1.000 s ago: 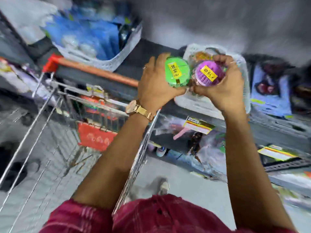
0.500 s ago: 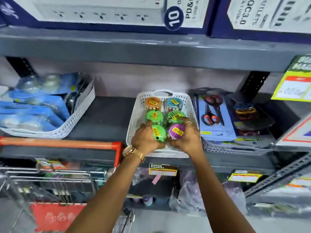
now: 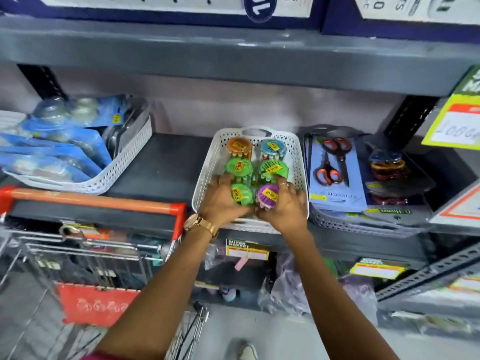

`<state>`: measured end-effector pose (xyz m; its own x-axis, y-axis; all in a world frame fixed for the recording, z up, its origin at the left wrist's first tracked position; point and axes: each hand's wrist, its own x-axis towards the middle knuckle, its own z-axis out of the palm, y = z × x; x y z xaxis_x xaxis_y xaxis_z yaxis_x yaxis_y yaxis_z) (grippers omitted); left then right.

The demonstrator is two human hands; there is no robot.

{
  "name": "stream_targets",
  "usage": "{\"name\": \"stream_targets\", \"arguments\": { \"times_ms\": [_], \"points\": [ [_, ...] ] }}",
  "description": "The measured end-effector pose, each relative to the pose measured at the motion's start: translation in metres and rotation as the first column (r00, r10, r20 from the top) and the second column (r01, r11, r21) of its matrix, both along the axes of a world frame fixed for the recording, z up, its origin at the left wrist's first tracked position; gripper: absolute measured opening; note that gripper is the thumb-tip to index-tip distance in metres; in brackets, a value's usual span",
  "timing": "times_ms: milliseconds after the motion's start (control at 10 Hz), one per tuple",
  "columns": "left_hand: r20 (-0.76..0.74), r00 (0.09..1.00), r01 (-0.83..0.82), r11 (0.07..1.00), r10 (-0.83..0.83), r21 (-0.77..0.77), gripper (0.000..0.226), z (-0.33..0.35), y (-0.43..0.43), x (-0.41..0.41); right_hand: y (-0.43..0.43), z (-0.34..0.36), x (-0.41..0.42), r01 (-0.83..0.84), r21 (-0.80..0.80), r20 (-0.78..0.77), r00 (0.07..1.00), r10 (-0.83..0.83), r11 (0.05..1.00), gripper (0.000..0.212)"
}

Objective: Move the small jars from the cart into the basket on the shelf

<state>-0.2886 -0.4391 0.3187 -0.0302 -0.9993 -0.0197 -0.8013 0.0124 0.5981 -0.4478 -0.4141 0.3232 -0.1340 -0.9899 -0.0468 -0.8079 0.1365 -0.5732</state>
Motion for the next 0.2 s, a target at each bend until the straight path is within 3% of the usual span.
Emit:
{"name": "stream_targets", "arguments": {
  "times_ms": [100, 200],
  "points": [
    [0.008, 1.000, 0.022, 0.961, -0.020, -0.277, 0.086, 0.023, 0.019, 0.001, 0.018, 0.034, 0.007, -0.017, -0.167, 0.051, 0.998, 0.025, 0.986, 0.093],
    [0.112, 0.993, 0.087, 0.857, -0.034, -0.507, 0.071, 0.038, 0.028, 0.006, 0.037, 0.057, 0.011, -0.013, -0.438, 0.122, 0.990, 0.074, 0.899, 0.080]
  ]
}}
